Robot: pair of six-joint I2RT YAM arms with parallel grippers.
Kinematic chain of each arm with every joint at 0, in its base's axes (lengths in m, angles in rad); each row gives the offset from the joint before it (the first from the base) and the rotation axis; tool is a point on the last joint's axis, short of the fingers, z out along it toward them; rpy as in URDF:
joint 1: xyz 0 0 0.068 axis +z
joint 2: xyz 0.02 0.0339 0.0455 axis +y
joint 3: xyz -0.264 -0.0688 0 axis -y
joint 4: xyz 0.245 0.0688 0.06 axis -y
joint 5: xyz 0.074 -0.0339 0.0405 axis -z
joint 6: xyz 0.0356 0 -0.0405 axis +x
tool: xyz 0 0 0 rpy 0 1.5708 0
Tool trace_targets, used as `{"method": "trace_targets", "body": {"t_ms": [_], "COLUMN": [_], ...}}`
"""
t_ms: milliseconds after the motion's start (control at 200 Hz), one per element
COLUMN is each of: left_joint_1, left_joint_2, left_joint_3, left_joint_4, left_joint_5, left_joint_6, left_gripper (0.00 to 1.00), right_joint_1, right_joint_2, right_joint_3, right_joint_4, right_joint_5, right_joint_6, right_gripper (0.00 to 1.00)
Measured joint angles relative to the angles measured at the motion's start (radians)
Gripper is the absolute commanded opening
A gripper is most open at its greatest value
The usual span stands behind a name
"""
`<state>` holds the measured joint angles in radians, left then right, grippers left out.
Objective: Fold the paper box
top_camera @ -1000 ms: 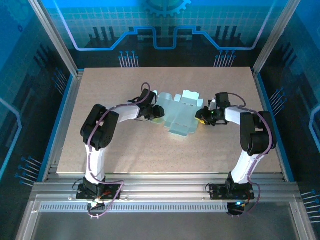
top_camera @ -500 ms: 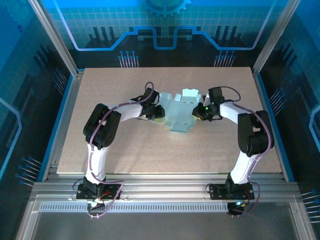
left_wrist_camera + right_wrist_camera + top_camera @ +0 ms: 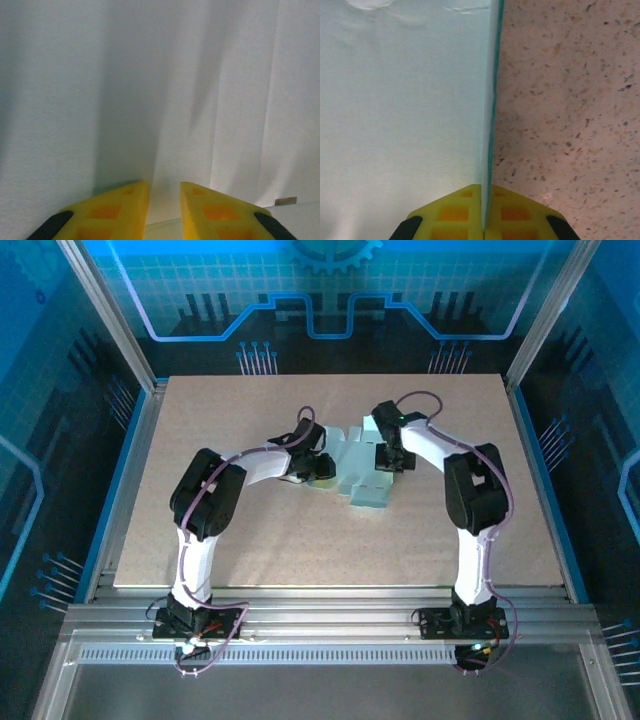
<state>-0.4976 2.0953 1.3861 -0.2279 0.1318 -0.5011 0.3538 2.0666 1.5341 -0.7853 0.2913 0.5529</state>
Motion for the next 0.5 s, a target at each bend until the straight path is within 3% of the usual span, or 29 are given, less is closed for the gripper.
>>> {"method": "trace_targets", "body": {"t_ms": [500], "left_joint_1": [-0.008], "left_joint_2": [0.000], "left_joint_3": [0.001], "left_joint_4": [-0.012], "left_joint_5": [0.043], "left_joint_6": [-0.025], "left_gripper": [0.26], "right_joint_1": [0.155], "right_joint_2": [0.294], "right_joint_3": [0.340], "right_joint_4": [-0.341], "right_joint_5": [0.467], "right_joint_6": [0.046], "right_gripper": [0.02]}}
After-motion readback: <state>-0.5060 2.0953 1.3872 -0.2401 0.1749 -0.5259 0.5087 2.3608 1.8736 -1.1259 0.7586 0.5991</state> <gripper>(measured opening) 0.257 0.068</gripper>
